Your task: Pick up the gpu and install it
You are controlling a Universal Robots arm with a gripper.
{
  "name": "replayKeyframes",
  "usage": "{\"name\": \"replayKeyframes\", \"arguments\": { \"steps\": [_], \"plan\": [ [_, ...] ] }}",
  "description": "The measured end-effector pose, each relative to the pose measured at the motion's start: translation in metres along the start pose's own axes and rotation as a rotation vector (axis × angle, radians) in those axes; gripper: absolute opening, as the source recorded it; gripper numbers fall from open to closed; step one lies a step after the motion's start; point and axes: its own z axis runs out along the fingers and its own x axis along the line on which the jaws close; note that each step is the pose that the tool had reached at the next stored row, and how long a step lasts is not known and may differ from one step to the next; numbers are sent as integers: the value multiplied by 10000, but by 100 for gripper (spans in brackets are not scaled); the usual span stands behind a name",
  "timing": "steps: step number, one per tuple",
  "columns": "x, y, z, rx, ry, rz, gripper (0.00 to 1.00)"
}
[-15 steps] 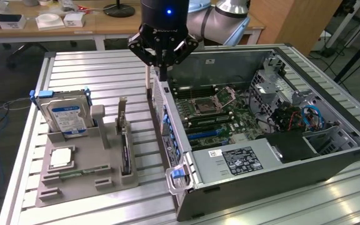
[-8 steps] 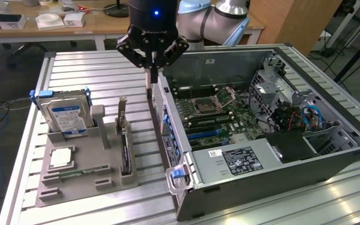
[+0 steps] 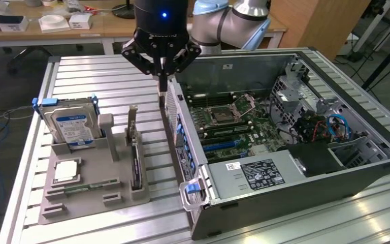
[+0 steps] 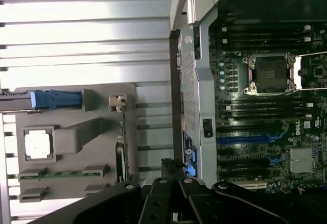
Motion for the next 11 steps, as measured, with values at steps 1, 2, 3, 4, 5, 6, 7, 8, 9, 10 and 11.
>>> {"name": "replayKeyframes", "arguments": {
  "steps": [1,2,3,4,5,6,7,8,9,10,11],
  "plan": [
    [8,-2,0,0,0,0,11],
    [16,-4,1,0,0,0,11],
    [23,-6,1,0,0,0,11],
    [29,-9,1,0,0,-1,11],
    [37,-11,2,0,0,0,11],
    [39,-13,2,0,0,-2,11],
    [39,-15,3,-1,0,-1,11],
    [42,-17,3,-1,0,-1,11],
    [49,-19,3,0,0,0,11],
    [59,-21,4,0,0,0,11],
    [67,-24,5,0,0,0,11]
  ]
}}
